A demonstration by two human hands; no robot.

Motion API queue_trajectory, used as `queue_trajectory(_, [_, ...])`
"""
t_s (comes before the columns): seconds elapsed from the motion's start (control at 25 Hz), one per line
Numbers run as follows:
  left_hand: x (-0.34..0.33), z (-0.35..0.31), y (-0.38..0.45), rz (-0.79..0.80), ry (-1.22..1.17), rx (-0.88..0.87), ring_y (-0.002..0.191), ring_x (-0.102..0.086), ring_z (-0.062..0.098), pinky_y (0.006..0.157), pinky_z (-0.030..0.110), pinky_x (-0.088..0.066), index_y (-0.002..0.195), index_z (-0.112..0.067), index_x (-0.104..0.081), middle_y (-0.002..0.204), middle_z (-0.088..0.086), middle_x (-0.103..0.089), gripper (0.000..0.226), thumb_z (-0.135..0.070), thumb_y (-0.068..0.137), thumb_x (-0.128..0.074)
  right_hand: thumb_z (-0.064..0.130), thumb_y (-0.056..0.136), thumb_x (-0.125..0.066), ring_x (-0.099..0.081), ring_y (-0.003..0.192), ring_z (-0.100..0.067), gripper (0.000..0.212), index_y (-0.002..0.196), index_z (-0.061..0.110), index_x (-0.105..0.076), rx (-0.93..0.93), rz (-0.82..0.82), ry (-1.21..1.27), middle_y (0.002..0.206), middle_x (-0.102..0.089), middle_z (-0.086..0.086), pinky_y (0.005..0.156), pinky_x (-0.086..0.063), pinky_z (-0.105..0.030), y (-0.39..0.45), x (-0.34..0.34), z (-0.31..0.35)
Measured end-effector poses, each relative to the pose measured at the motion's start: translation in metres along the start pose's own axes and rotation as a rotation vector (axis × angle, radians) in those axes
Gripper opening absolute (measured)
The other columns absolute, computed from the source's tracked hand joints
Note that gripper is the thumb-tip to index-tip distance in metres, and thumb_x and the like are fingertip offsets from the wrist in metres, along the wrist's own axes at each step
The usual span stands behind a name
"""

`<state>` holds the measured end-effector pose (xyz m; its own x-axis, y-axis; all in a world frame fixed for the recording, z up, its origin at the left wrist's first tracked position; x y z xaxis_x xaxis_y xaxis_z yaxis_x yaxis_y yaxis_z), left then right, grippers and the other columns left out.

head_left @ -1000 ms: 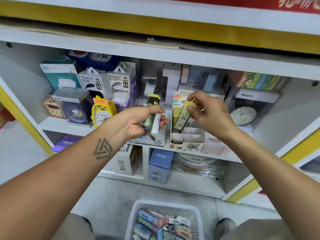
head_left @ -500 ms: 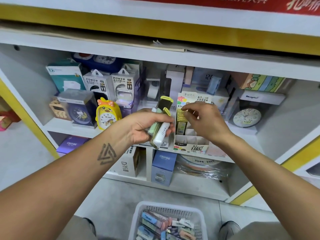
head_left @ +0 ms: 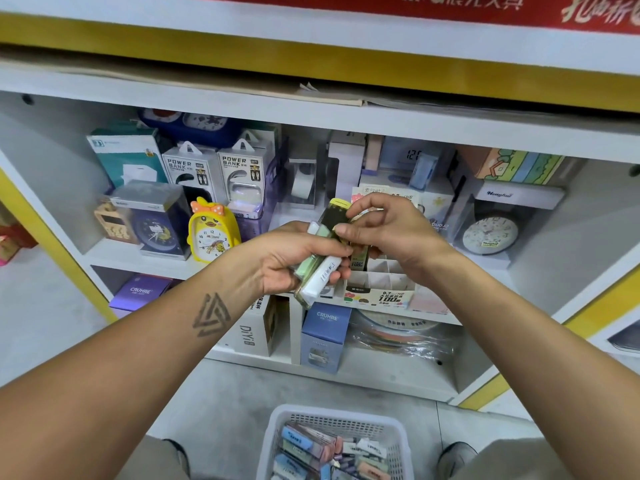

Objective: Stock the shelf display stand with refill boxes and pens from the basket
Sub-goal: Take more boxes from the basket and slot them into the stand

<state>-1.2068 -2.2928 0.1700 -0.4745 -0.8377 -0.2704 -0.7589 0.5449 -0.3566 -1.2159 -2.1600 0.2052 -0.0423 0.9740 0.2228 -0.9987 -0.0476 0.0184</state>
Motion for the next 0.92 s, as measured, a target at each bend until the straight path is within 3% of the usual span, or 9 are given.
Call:
queue_trajectory(0.16, [0.002, 0.003, 0.0, -0.018, -0.007, 0.029, 0.065, -0.069, 0.028, 0.049, 0.026, -0.055, 0.085, 0.0, -0.067, 0.073, 0.019, -0.067, 0.005, 0.005, 0.084, -0.069, 0.012, 0.079, -0.082, -0.063, 0.066, -0.014, 0.022, 0.1, 0.009, -0.076, -0.03, 0.1, 0.021, 0.078, -0.072, -0.005, 0.052, -0.046, -0.021, -0.003, -0.006, -0.002])
queue_trajectory(0.24, [0.0, 0.005, 0.0, 0.002, -0.003, 0.046, 0.065, -0.069, 0.026, 0.049, 0.025, -0.054, 0.085, 0.0, -0.067, 0.073, 0.019, -0.067, 0.005, 0.004, 0.084, -0.069, 0.01, 0.08, -0.081, -0.061, 0.062, -0.01, 0.016, 0.095, 0.008, -0.076, -0.06, 0.126, 0.023, 0.074, -0.07, -0.003, 0.051, -0.045, -0.02, -0.005, -0.01, -0.005])
queue_trajectory(0.44, [-0.004, 0.005, -0.002, 0.066, -0.045, 0.079, 0.062, -0.066, 0.024, 0.048, 0.024, -0.054, 0.089, 0.002, -0.066, 0.079, 0.022, -0.067, 0.014, 0.0, 0.078, -0.073, 0.01, 0.085, -0.076, -0.058, 0.066, -0.009, 0.005, 0.089, 0.014, -0.074, -0.135, -0.011, 0.05, 0.075, -0.068, 0.002, 0.053, -0.043, -0.022, -0.002, 0.022, -0.008])
queue_trajectory(0.64, [-0.001, 0.0, -0.003, 0.119, -0.09, 0.064, 0.066, -0.064, 0.022, 0.049, 0.022, -0.053, 0.108, 0.003, -0.062, 0.093, 0.028, -0.068, 0.033, -0.003, 0.078, -0.072, 0.004, 0.091, -0.069, -0.061, 0.053, -0.016, 0.009, 0.086, 0.011, -0.066, -0.168, -0.02, 0.164, 0.073, -0.07, -0.007, 0.044, -0.045, -0.022, -0.003, 0.027, -0.014])
queue_trajectory(0.76, [0.006, -0.002, -0.003, 0.104, -0.098, 0.056, 0.065, -0.063, 0.022, 0.047, 0.022, -0.052, 0.114, 0.005, -0.058, 0.095, 0.031, -0.067, 0.033, -0.001, 0.083, -0.068, 0.001, 0.089, -0.07, -0.058, 0.048, -0.016, 0.004, 0.09, 0.005, -0.068, -0.156, -0.121, 0.223, 0.078, -0.071, -0.014, 0.044, -0.047, -0.022, -0.001, 0.039, -0.015])
queue_trajectory(0.92, [0.02, -0.002, -0.002, -0.016, -0.05, 0.059, 0.054, -0.059, 0.019, 0.043, 0.02, -0.048, 0.106, 0.001, -0.053, 0.089, 0.031, -0.068, 0.02, 0.004, 0.088, -0.062, 0.001, 0.086, -0.07, -0.05, 0.048, -0.014, 0.004, 0.088, 0.001, -0.074, -0.024, -0.266, 0.009, 0.072, -0.068, -0.01, 0.046, -0.039, -0.023, 0.002, 0.064, -0.005])
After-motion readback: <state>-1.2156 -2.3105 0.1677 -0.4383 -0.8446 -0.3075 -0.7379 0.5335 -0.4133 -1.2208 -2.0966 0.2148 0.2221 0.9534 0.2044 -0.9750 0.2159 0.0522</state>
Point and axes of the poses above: each hand's wrist, its own y-axis towards the middle knuckle, its own x-axis out of the back of the hand, z = x × y, the point moved 8 cm from there along y, towards the middle knuckle
